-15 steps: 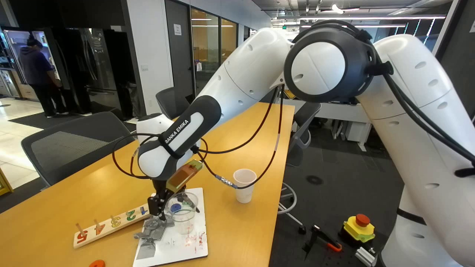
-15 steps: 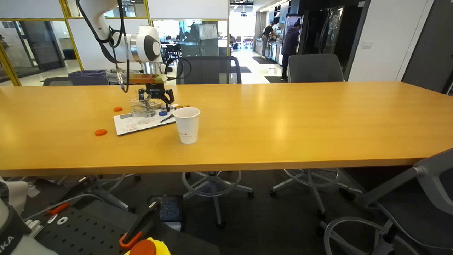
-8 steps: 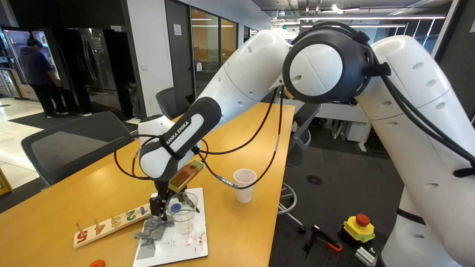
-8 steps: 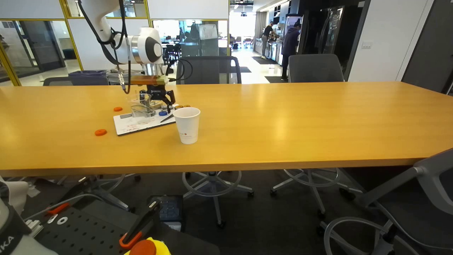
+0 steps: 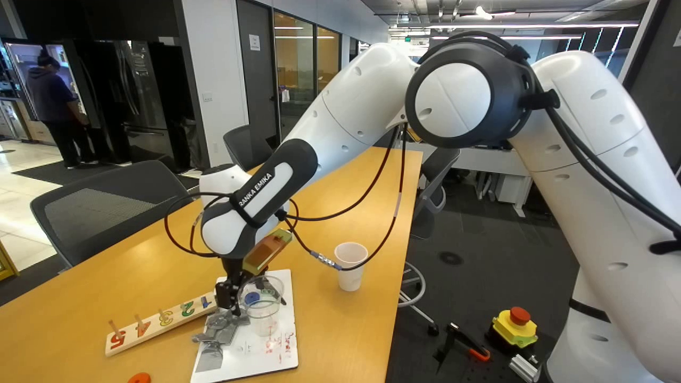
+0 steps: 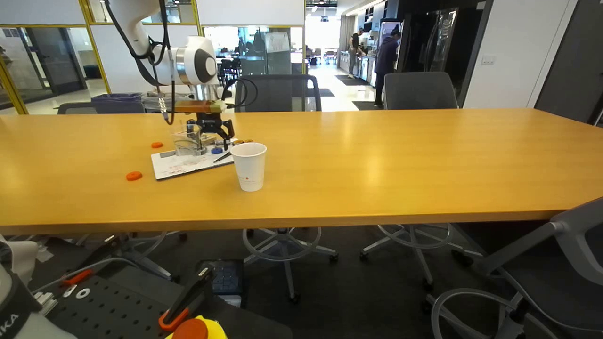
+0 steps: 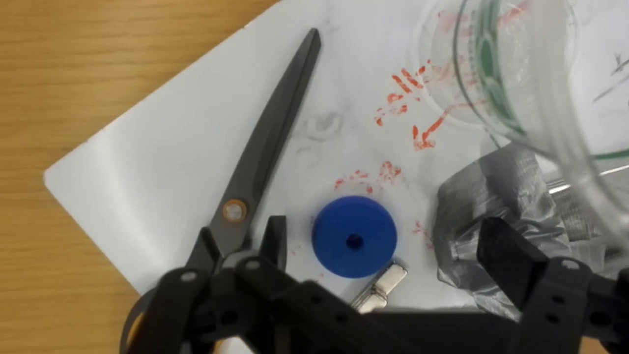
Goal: Pick up the orange tokens and put them in the white cup. Pick up the blue token and put it in the colourless cup.
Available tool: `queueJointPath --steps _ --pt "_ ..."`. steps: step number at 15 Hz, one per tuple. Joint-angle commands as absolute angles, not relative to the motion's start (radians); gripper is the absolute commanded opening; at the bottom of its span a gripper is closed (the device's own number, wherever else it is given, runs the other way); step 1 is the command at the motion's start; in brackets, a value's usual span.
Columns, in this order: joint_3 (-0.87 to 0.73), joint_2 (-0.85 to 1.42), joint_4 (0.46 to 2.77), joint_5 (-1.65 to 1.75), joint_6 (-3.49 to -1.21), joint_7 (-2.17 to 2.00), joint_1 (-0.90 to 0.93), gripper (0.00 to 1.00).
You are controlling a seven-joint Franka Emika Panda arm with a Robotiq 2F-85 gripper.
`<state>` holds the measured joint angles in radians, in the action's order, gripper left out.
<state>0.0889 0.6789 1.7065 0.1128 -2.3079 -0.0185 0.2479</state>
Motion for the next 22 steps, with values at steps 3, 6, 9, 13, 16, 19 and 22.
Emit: queueJointPath --steps 3,6,9,13,16,19,22 --pt "0.107 0.688 1.696 0.105 -2.339 0.020 0.223 1.00" --pt "0.114 0.691 1.701 0.101 -2.369 0.038 0.215 1.00" --pt "0.120 0.696 1.700 0.101 -2.381 0.051 0.210 1.00" --pt "0.114 0.698 1.697 0.110 -2.374 0.046 0.215 1.00" --pt "0.111 0.695 1.698 0.115 -2.370 0.042 0.219 1.00" --pt "0.108 0.694 1.698 0.117 -2.365 0.040 0.221 1.00" --pt "0.105 0.695 1.696 0.120 -2.361 0.037 0.223 1.00"
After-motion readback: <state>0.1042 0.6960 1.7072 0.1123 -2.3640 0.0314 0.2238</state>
